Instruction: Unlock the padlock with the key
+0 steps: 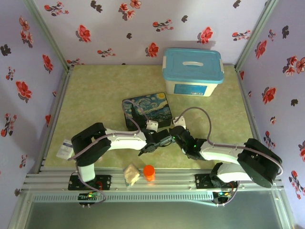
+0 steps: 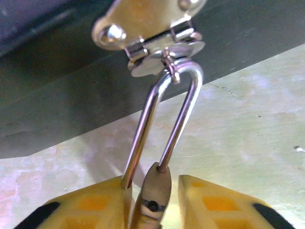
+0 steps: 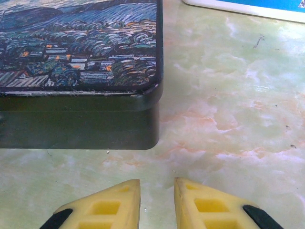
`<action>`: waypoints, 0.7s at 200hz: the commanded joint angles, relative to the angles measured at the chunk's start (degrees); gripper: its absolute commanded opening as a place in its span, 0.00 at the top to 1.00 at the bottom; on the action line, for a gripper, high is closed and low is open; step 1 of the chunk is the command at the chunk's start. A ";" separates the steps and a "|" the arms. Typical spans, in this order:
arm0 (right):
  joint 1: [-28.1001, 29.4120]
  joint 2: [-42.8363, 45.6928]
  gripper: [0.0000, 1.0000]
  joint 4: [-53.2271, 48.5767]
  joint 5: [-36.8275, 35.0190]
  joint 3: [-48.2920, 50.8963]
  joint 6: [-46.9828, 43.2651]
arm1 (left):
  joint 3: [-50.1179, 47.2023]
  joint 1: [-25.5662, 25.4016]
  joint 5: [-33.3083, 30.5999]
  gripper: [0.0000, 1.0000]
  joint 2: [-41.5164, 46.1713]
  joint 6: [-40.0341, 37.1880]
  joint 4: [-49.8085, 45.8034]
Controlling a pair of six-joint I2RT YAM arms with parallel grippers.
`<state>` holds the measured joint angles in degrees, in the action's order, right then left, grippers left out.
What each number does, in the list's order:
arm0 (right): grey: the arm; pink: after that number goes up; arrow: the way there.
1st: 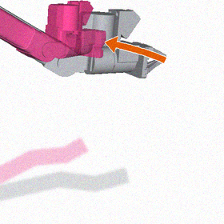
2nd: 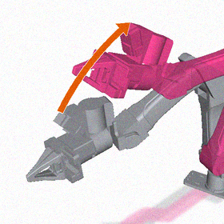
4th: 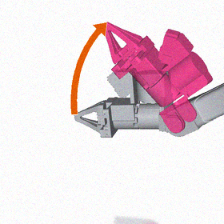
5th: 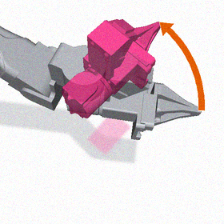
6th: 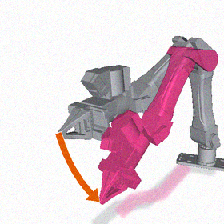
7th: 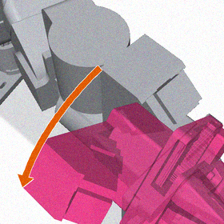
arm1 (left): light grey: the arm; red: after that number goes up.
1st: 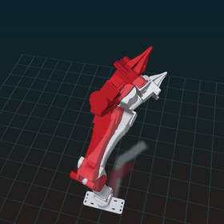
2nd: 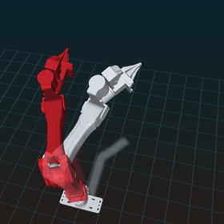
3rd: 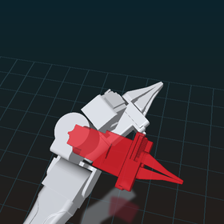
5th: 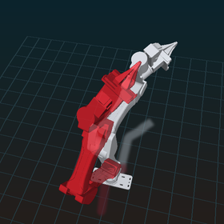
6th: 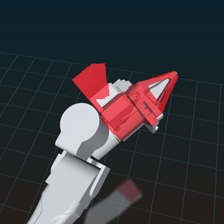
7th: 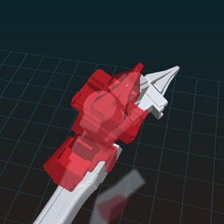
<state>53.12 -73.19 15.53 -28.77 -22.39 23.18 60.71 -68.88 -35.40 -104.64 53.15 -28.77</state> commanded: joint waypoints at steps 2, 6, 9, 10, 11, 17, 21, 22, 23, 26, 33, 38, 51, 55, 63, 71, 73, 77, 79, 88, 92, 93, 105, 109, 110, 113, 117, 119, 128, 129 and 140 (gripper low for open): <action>-0.39 -1.06 0.76 1.58 -1.64 0.80 1.41 | 0.97 -0.58 -1.13 0.75 2.53 -0.53 -0.85; -0.46 -1.05 0.76 1.59 -1.66 0.85 1.42 | 1.06 -0.69 -1.14 0.78 2.74 -0.65 -0.76; -0.40 -1.10 0.76 1.63 -1.64 0.85 1.42 | 1.05 -0.77 -1.10 0.79 2.92 -0.74 -0.76; -0.39 -1.09 0.76 1.62 -1.64 0.81 1.38 | 1.11 -0.79 -1.09 0.80 2.98 -0.75 -0.80; -0.39 -1.13 0.76 1.61 -1.64 0.88 1.45 | 1.14 -0.80 -1.13 0.80 3.01 -0.71 -0.82; -0.41 -1.17 0.76 1.65 -1.70 0.87 1.49 | 1.33 -0.98 -1.08 0.81 3.25 -0.65 -1.13; -0.47 -1.11 0.76 1.67 -1.68 0.86 1.45 | 1.44 -0.99 -1.12 0.81 3.38 -0.52 -1.32; -0.43 -1.05 0.76 1.64 -1.66 0.86 1.44 | 1.44 -0.99 -1.10 0.81 3.38 -0.51 -1.39; -0.41 -1.06 0.76 1.63 -1.65 0.95 1.48 | 1.43 -0.99 -1.09 0.81 3.43 -0.51 -1.43; -0.42 -1.00 0.76 1.59 -1.68 0.95 1.50 | 1.48 -0.98 -1.08 0.81 3.52 -0.38 -1.53; -0.47 -1.04 0.76 1.53 -1.64 0.93 1.52 | 1.43 -0.95 -1.21 0.80 3.52 -0.41 -1.76; -0.39 -1.04 0.76 1.51 -1.68 0.86 1.51 | 1.51 -0.96 -1.23 0.80 3.33 -0.30 -2.04; -0.44 -1.06 0.76 1.43 -1.64 0.87 1.43 | 1.51 -1.00 -0.97 0.80 3.13 -0.08 -2.05; -0.46 -1.01 0.76 1.43 -1.64 0.90 1.34 | 1.27 -1.07 -0.59 0.80 3.19 -0.06 -1.72; -0.44 -1.04 0.76 1.28 -1.64 0.78 1.34 | 0.84 -1.20 0.27 0.80 3.38 0.02 -1.00; -0.42 -1.01 0.76 1.23 -1.73 0.85 1.33 | 0.73 -1.54 0.74 0.80 3.50 0.35 -0.65; -0.44 -1.00 0.76 1.25 -1.72 0.81 1.34 | 0.75 -1.66 0.72 0.80 3.44 0.44 -0.66; -0.45 -1.12 0.76 1.30 -1.72 0.85 1.34 | 0.88 -1.78 0.77 0.79 3.33 0.61 -0.79; -0.47 -1.07 0.76 1.29 -1.72 0.90 1.34 | 1.01 -1.89 0.77 0.78 3.24 0.72 -0.87; -0.46 -1.12 0.76 1.40 -1.72 0.93 1.41 | 1.53 -2.14 0.60 0.75 2.70 0.90 -1.40; -0.40 -1.15 0.76 1.50 -1.72 1.00 1.46 | 1.71 -2.19 0.58 0.74 2.30 1.02 -1.58; -0.44 -1.16 0.76 1.47 -1.72 1.02 1.49 | 1.75 -2.16 0.54 0.74 2.18 1.01 -1.61; -0.39 -1.25 0.76 1.49 -1.72 0.87 1.38 | 2.33 -2.20 0.67 0.74 1.02 0.85 -2.10; -0.43 -1.22 0.76 1.51 -1.72 0.87 1.44 | 2.46 -2.18 0.63 0.74 0.75 0.78 -2.16; -0.41 -1.24 0.76 1.47 -1.72 0.86 1.43 | 2.47 -2.20 0.66 0.74 0.71 0.75 -2.16; -0.44 -1.21 0.76 1.47 -1.72 0.85 1.43 | 2.56 -2.15 0.68 0.74 0.41 0.73 -2.16; -0.44 -1.24 0.76 1.42 -1.72 0.84 1.43 | 2.65 -2.18 0.71 0.74 0.20 0.73 -2.25; -0.42 -1.25 0.76 1.39 -1.72 0.83 1.43 | 2.70 -2.21 0.75 0.74 0.04 0.73 -2.25; -0.41 -1.03 0.76 1.19 -1.78 0.84 1.43 | 3.00 -2.17 0.72 0.74 -0.26 0.66 -2.34; -0.45 -1.01 0.76 1.18 -1.84 0.85 1.43 | 3.05 -2.15 0.74 0.74 -0.28 0.65 -2.34; -0.43 -0.90 0.76 1.07 -1.98 0.99 1.43 | 3.25 -2.16 0.84 0.74 -0.13 0.56 -2.33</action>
<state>52.56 -73.95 15.84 -28.80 -22.17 23.22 61.93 -70.76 -34.28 -103.57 53.21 -29.43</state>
